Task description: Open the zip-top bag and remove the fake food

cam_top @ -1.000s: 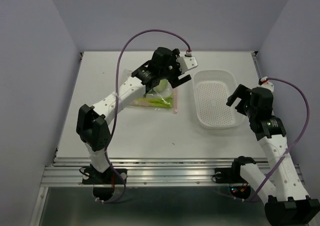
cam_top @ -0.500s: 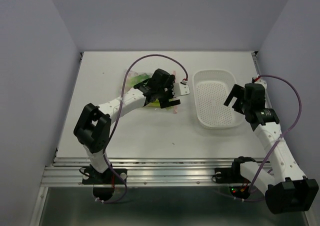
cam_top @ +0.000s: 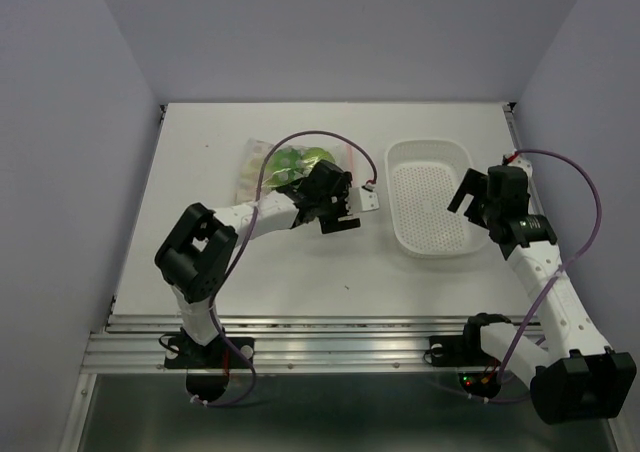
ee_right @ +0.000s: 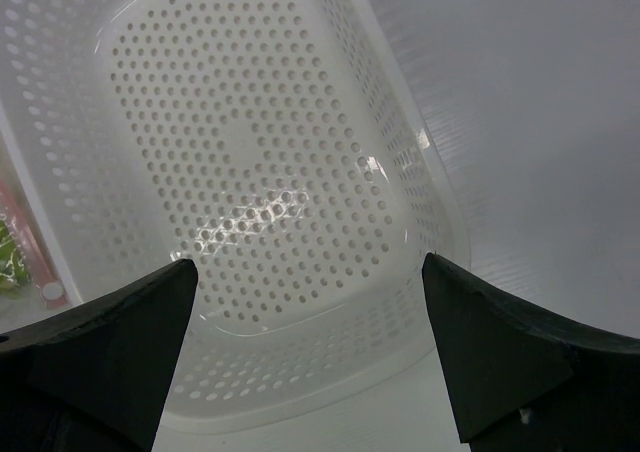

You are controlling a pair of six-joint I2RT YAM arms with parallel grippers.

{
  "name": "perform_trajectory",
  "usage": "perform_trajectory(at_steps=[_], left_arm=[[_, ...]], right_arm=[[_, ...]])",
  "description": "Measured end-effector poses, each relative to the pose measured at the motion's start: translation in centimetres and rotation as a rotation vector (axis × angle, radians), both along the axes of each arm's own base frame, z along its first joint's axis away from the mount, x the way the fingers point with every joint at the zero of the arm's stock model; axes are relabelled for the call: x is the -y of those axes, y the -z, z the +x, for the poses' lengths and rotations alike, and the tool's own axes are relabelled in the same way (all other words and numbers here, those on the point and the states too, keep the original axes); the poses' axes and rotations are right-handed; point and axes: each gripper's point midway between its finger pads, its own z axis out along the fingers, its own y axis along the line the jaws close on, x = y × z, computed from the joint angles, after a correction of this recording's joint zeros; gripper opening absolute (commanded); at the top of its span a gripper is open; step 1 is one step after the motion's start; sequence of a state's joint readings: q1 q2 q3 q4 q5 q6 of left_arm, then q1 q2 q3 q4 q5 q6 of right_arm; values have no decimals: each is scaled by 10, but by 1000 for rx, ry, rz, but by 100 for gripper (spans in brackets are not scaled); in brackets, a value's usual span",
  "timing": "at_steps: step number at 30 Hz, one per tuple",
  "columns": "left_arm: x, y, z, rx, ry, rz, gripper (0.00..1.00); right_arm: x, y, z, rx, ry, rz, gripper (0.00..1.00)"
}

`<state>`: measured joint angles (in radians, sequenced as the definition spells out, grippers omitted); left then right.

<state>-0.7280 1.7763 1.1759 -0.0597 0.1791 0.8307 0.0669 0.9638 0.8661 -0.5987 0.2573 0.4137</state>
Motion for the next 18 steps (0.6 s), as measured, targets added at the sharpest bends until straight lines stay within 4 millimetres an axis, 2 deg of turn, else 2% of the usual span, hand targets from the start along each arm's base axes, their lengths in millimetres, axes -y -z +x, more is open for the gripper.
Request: perform_trajectory(at_steps=[7, 14, 18], left_arm=[[2, 28, -17, -6, 12, 46, 87], [-5, 41, -5, 40, -42, 70, 87], [-5, 43, 4, 73, -64, 71, 83]], right_arm=[[0, 5, 1, -20, -1, -5, 100], [0, 7, 2, -28, -3, -7, 100], [0, 7, 2, -28, -3, -8, 100]])
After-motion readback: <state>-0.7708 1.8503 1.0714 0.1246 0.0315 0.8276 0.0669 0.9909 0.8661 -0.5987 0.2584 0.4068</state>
